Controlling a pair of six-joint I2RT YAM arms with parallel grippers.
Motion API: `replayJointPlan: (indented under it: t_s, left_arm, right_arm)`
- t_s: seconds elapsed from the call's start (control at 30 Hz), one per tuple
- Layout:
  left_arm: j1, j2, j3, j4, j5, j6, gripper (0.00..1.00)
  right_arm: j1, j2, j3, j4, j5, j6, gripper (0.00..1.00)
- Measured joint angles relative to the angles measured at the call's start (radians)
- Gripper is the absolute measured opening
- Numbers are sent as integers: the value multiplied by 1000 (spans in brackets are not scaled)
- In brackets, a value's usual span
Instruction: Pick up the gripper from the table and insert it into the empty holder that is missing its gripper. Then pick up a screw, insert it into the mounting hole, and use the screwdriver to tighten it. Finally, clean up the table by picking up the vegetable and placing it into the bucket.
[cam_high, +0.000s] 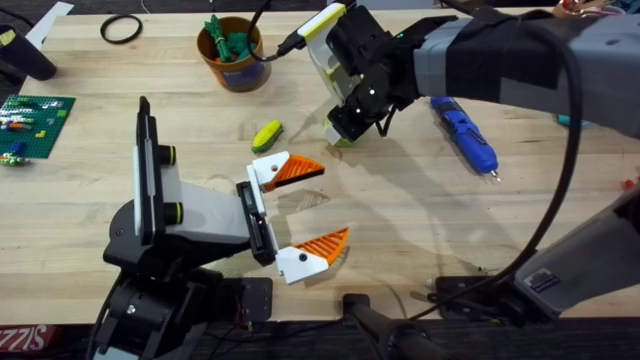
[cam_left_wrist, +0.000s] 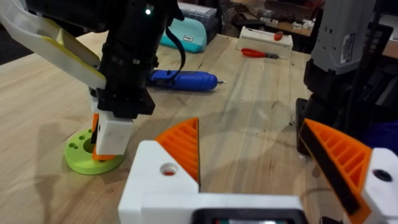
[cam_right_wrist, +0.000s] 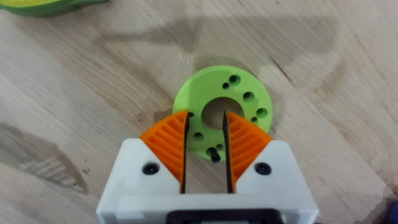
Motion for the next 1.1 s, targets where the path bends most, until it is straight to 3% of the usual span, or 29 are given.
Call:
replayJointPlan:
  t_s: [0.53, 1.1]
  left_arm:
    - [0, 1, 0, 2, 0, 0, 989]
    - [0, 1, 0, 2, 0, 0, 989]
  right_arm:
    - [0, 0, 1, -3, -1, 0, 325]
    - [0, -4, 76, -204, -1, 30, 325]
